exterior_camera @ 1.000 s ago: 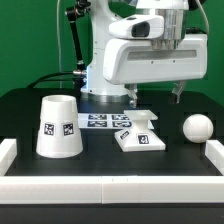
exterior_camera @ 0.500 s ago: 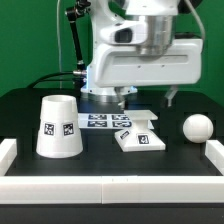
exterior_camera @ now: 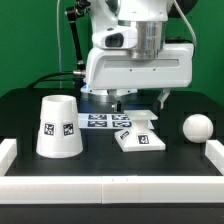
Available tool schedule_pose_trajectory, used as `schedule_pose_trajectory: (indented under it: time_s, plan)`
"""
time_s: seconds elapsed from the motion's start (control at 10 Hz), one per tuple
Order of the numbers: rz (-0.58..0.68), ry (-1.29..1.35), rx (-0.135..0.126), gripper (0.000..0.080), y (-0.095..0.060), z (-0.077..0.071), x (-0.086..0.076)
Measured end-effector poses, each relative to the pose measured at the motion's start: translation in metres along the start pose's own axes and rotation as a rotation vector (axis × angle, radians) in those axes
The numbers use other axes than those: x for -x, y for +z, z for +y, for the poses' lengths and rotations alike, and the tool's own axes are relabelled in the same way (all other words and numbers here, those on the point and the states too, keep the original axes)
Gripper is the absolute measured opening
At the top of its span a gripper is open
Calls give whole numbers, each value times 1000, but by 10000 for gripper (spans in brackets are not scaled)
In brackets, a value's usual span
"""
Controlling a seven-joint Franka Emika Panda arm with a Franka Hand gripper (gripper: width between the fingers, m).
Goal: Assemble lamp
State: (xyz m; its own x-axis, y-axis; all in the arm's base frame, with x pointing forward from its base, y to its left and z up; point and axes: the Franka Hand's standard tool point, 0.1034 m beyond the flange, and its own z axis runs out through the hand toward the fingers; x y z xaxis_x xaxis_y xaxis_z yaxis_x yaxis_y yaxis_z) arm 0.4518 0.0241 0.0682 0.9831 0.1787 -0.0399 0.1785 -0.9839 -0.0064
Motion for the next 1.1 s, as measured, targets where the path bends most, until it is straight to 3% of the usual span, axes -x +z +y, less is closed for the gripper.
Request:
schedule_pose_trajectory:
  time_s: [0.6, 1.1]
  plan:
    - [35, -23, 0, 699, 13, -4, -3]
    - [30, -38, 0, 699, 12, -10, -3]
